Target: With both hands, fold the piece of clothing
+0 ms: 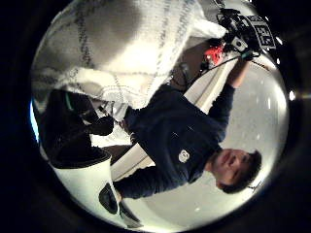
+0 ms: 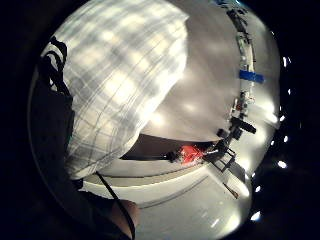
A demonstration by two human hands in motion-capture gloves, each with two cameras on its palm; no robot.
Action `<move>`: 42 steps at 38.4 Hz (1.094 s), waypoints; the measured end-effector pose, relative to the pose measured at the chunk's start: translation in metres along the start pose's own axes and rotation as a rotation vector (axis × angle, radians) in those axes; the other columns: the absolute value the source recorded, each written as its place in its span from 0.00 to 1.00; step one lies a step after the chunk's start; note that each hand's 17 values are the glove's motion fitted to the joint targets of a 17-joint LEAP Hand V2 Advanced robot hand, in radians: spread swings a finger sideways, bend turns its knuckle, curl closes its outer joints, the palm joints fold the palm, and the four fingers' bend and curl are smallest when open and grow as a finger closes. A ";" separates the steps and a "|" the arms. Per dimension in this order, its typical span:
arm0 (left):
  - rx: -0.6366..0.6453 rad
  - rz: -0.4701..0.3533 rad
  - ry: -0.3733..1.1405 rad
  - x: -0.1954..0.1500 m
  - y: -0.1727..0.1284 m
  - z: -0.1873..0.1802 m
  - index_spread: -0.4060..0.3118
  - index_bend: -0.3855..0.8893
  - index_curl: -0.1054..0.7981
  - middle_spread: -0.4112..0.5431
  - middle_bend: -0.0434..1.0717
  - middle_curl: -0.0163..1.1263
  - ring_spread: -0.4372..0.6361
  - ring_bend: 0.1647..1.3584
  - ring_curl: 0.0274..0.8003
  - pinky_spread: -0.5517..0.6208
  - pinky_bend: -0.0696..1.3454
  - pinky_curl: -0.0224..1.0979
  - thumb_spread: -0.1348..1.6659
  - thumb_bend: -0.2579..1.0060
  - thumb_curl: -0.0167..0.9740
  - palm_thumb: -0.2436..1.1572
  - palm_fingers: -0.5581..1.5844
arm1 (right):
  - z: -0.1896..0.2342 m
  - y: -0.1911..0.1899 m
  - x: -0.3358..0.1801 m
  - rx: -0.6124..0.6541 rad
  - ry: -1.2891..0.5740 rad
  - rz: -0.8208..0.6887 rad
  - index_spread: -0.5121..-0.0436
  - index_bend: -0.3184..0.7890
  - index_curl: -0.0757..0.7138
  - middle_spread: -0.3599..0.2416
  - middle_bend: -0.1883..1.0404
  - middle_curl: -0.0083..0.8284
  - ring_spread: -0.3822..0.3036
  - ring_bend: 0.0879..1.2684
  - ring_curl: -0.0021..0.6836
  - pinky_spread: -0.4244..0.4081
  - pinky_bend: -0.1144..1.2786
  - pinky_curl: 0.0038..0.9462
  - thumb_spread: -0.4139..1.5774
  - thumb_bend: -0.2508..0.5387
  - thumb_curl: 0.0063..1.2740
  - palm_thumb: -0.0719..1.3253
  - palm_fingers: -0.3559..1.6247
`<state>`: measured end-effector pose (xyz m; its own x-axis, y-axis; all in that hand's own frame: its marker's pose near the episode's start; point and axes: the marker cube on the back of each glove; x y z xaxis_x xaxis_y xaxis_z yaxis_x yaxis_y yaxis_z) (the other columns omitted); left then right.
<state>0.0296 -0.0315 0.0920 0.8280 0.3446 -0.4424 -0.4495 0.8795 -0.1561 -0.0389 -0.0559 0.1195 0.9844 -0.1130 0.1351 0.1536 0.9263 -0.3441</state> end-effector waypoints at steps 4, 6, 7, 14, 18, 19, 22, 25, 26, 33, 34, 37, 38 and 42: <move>0.012 -0.043 0.012 -0.020 -0.024 -0.033 0.23 0.46 0.66 0.21 0.32 0.46 0.16 0.26 0.51 0.28 0.16 0.36 0.66 0.21 0.60 0.75 0.80 | -0.052 -0.003 0.011 0.113 0.035 0.042 0.55 0.54 0.63 0.27 0.45 0.67 0.23 0.44 0.70 0.17 0.47 0.43 0.47 0.29 0.52 0.76 0.83; 0.002 -0.097 0.005 -0.031 -0.040 -0.046 0.22 0.46 0.67 0.20 0.33 0.47 0.15 0.27 0.52 0.28 0.16 0.36 0.63 0.21 0.62 0.76 0.81 | -0.066 -0.019 0.019 0.133 0.057 0.100 0.56 0.56 0.65 0.27 0.45 0.68 0.23 0.44 0.71 0.17 0.47 0.43 0.45 0.29 0.53 0.76 0.83; -0.012 -0.133 0.000 -0.038 -0.050 -0.052 0.22 0.46 0.68 0.20 0.34 0.47 0.15 0.27 0.52 0.28 0.16 0.36 0.62 0.20 0.63 0.76 0.81 | -0.070 -0.034 0.026 0.133 0.071 0.139 0.57 0.57 0.67 0.27 0.46 0.68 0.24 0.44 0.71 0.17 0.47 0.43 0.44 0.29 0.53 0.76 0.83; -0.100 -0.503 -0.017 -0.089 -0.117 -0.053 0.23 0.43 0.68 0.19 0.33 0.48 0.15 0.23 0.52 0.30 0.18 0.36 0.62 0.20 0.67 0.77 0.74 | -0.068 -0.110 0.032 0.028 0.088 0.358 0.57 0.57 0.71 0.28 0.46 0.69 0.24 0.42 0.72 0.15 0.45 0.43 0.41 0.28 0.56 0.75 0.79; 0.012 -0.659 -0.035 -0.115 -0.134 -0.038 0.29 0.41 0.67 0.24 0.23 0.48 0.20 0.21 0.54 0.36 0.17 0.38 0.70 0.17 0.62 0.71 0.63 | -0.044 -0.133 0.027 -0.003 0.011 0.352 0.58 0.51 0.71 0.30 0.37 0.66 0.23 0.37 0.69 0.16 0.45 0.43 0.46 0.29 0.56 0.75 0.69; 0.054 -0.669 -0.036 -0.118 -0.134 -0.038 0.29 0.42 0.67 0.25 0.23 0.48 0.21 0.21 0.55 0.37 0.18 0.39 0.71 0.18 0.61 0.70 0.62 | -0.041 -0.135 0.027 0.002 -0.001 0.343 0.58 0.50 0.71 0.30 0.36 0.66 0.23 0.37 0.70 0.16 0.45 0.43 0.46 0.29 0.56 0.75 0.69; 0.137 -0.666 -0.012 -0.118 -0.124 -0.043 0.33 0.42 0.66 0.27 0.20 0.47 0.25 0.20 0.53 0.41 0.16 0.37 0.74 0.17 0.57 0.64 0.58 | -0.037 -0.132 0.030 0.023 0.000 0.344 0.58 0.41 0.69 0.32 0.31 0.63 0.25 0.34 0.69 0.20 0.47 0.44 0.52 0.30 0.56 0.74 0.64; 0.158 -0.624 0.068 -0.106 -0.105 -0.056 0.35 0.43 0.65 0.29 0.20 0.45 0.27 0.20 0.51 0.45 0.15 0.35 0.78 0.18 0.53 0.60 0.57 | -0.039 -0.114 0.036 0.008 0.015 0.386 0.59 0.38 0.66 0.35 0.30 0.62 0.27 0.33 0.68 0.23 0.46 0.43 0.58 0.29 0.55 0.72 0.63; 0.154 -0.605 0.098 -0.101 -0.099 -0.060 0.35 0.44 0.64 0.29 0.20 0.44 0.28 0.20 0.50 0.46 0.15 0.34 0.78 0.18 0.51 0.59 0.58 | -0.039 -0.107 0.037 -0.007 0.016 0.398 0.60 0.37 0.64 0.35 0.30 0.62 0.27 0.33 0.67 0.24 0.46 0.42 0.60 0.29 0.54 0.71 0.64; 0.170 -0.476 0.137 -0.062 -0.077 -0.074 0.36 0.46 0.65 0.33 0.21 0.43 0.33 0.18 0.49 0.51 0.14 0.31 0.81 0.18 0.43 0.47 0.57 | -0.041 -0.074 0.046 -0.059 -0.014 0.448 0.62 0.37 0.57 0.39 0.30 0.59 0.30 0.32 0.65 0.29 0.46 0.41 0.71 0.29 0.50 0.65 0.64; 0.174 -0.459 0.118 -0.057 -0.079 -0.071 0.37 0.46 0.65 0.33 0.21 0.43 0.35 0.18 0.48 0.52 0.13 0.30 0.81 0.16 0.41 0.44 0.57 | -0.040 -0.071 0.047 -0.064 -0.020 0.455 0.62 0.36 0.56 0.41 0.29 0.59 0.31 0.31 0.64 0.31 0.46 0.41 0.73 0.27 0.49 0.63 0.62; 0.176 -0.389 0.096 -0.046 -0.096 -0.044 0.38 0.46 0.65 0.35 0.21 0.43 0.37 0.18 0.48 0.53 0.13 0.29 0.82 0.17 0.39 0.41 0.57 | -0.031 -0.064 0.051 -0.099 -0.048 0.490 0.63 0.36 0.54 0.43 0.29 0.57 0.33 0.32 0.65 0.34 0.47 0.41 0.76 0.27 0.47 0.59 0.61; 0.177 -0.381 0.086 -0.044 -0.102 -0.033 0.38 0.45 0.65 0.35 0.21 0.43 0.38 0.18 0.48 0.52 0.16 0.30 0.82 0.18 0.38 0.41 0.58 | -0.026 -0.062 0.052 -0.112 -0.059 0.511 0.63 0.35 0.53 0.44 0.28 0.57 0.34 0.32 0.65 0.35 0.47 0.41 0.77 0.26 0.46 0.56 0.60; 0.156 -0.486 -0.033 -0.046 -0.113 0.011 0.38 0.43 0.63 0.34 0.21 0.42 0.37 0.18 0.46 0.49 0.18 0.30 0.83 0.19 0.36 0.39 0.61 | -0.002 -0.066 0.060 -0.132 -0.099 0.594 0.64 0.36 0.50 0.47 0.29 0.56 0.37 0.33 0.64 0.42 0.47 0.41 0.80 0.27 0.43 0.52 0.57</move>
<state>0.0459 -0.1429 0.1399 0.9403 -0.1079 -0.3226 0.0431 0.9785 -0.2017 0.0103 -0.1249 0.1486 0.8930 0.4489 -0.0313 -0.4032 0.7675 -0.4984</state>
